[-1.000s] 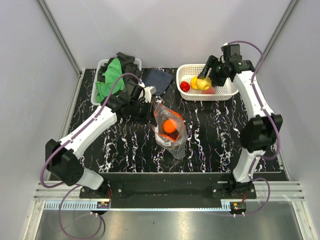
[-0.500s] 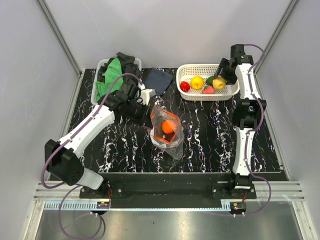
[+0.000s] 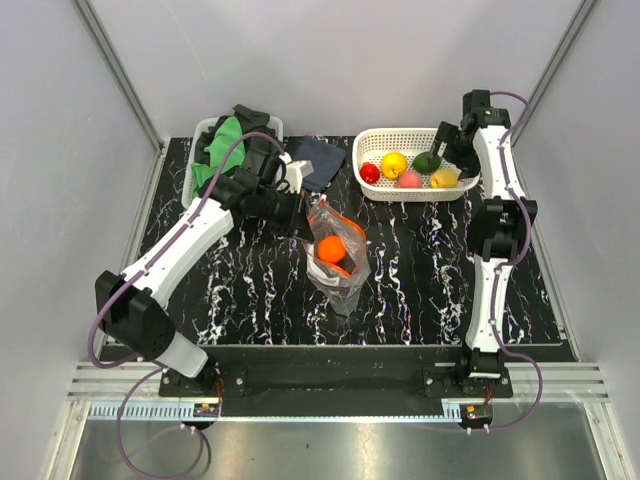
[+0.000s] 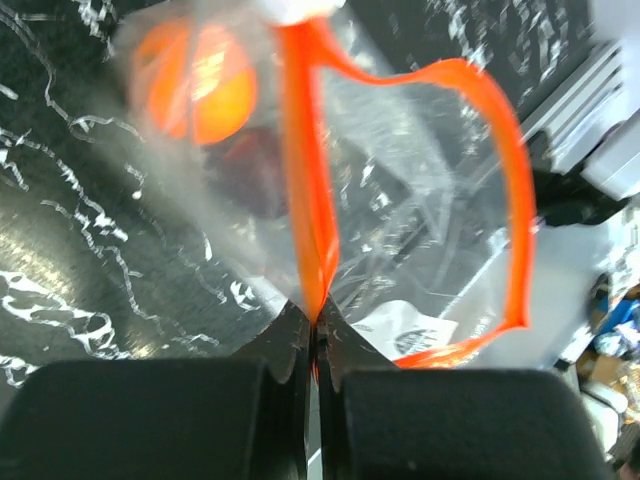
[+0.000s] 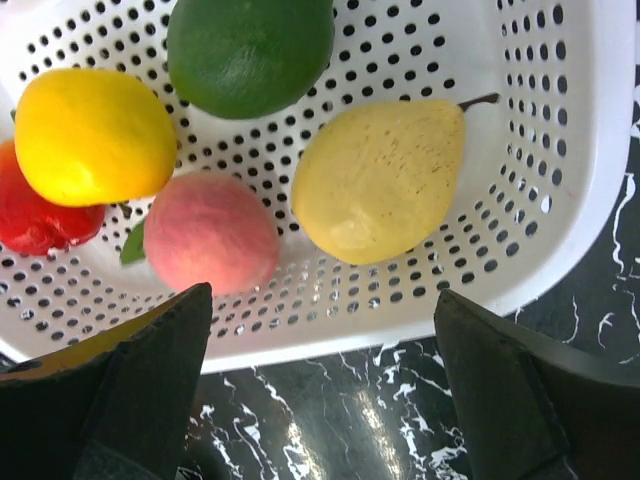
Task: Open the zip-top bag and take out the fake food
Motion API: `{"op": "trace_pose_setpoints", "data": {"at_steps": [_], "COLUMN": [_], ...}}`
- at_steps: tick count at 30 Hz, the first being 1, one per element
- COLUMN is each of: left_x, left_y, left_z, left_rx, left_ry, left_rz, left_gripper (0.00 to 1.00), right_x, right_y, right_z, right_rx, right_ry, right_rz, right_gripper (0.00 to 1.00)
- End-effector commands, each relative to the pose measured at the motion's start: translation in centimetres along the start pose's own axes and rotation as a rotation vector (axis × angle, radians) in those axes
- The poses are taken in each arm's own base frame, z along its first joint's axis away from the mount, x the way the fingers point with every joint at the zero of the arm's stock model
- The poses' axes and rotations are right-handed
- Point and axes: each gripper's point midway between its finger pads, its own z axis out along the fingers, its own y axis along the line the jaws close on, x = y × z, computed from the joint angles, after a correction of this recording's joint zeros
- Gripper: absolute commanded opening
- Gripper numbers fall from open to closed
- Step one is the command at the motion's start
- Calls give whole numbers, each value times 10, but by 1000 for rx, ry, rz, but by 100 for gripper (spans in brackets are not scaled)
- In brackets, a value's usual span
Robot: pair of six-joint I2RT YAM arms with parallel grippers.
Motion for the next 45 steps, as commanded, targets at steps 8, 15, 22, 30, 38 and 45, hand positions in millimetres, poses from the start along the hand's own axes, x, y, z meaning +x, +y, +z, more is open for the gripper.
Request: {"op": "trace_pose_setpoints", "data": {"at_steps": [8, 15, 22, 30, 38, 45], "left_x": [-42, -53, -45, -34, -19, -16], "left_y": [-27, -26, -23, -15, -10, -11], "left_z": [0, 10, 9, 14, 16, 28], "left_rx": [82, 87, 70, 46, 42, 90], "left_ry": [-94, -107, -115, -104, -88, -91], "left_rz": [-146, -178, -183, -198, -206, -239], "left_gripper": [0, 0, 0, 0, 0, 0], "right_x": [82, 168, 232, 287, 313, 342], "right_y": [95, 138, 192, 212, 205, 205], "right_z": [-139, -222, -270, -214, -160, -123], "right_rx": [-217, -476, -666, -653, -550, -504], "right_ry": [12, -2, 75, 314, 386, 440], "right_rz": [-210, -385, -461, -519, -551, -556], "right_gripper": [100, 100, 70, 30, 23, 30]}}
